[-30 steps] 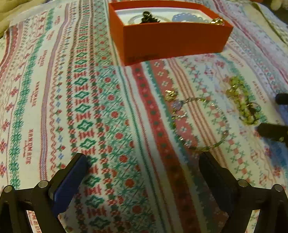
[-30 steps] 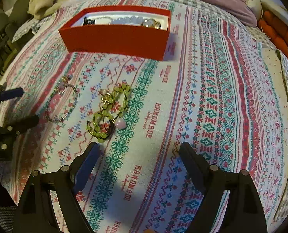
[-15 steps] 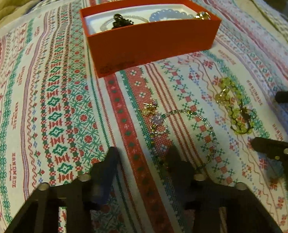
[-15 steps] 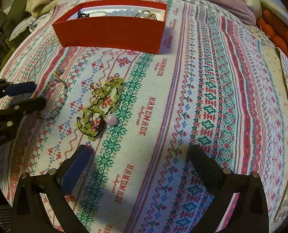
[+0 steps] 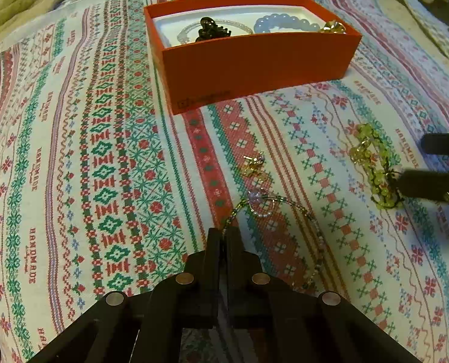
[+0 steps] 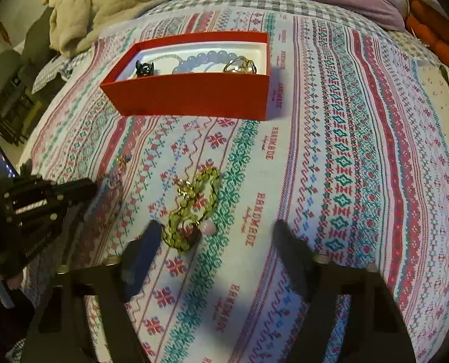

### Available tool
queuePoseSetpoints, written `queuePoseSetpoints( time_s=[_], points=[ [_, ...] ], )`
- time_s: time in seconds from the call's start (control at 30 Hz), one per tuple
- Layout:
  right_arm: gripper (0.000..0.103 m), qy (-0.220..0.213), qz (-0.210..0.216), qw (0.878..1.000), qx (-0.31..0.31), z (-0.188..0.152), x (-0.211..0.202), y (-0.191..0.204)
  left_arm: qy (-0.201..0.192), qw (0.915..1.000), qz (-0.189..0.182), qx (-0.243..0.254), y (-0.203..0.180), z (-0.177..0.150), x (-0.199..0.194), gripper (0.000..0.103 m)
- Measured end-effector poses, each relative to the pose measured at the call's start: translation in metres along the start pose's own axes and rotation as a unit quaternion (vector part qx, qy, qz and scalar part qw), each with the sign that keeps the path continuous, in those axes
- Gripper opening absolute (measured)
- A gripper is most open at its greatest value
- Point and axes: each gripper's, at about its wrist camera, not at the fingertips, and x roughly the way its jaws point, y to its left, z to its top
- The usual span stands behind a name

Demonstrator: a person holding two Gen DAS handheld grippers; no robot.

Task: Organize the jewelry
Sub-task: 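Grasp the silver chain bracelet with the left tool while the right tool grasps the green beaded bracelet, then lift both held bracelets and carry them toward the red box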

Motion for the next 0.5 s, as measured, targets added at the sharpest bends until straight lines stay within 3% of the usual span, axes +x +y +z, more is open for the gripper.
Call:
queuePoseSetpoints(
  time_s=[0.03, 0.2, 0.3, 0.5],
  points=[
    [0.055, 0.002, -0.001, 1.000, 0.000, 0.000, 0.002, 0.001, 0.000, 1.0000, 0.001, 0.001, 0.000, 0.000, 0.000, 0.000],
    [0.038, 0.014, -0.035, 0.999, -0.036, -0.005, 0.016, 0.011, 0.003, 1.0000, 0.005, 0.004, 0.001, 0.000, 0.002, 0.000],
    [0.019, 0.015, -0.037, 0.998, -0.050, -0.006, 0.016, 0.013, 0.006, 0.9999, 0.007, 0.005, 0.001, 0.000, 0.002, 0.000],
    [0.014, 0.017, -0.028, 0.999, -0.043, -0.006, 0.009, 0.008, 0.009, 0.9999, 0.003, -0.007, 0.003, 0.002, 0.000, 0.000]
  ],
)
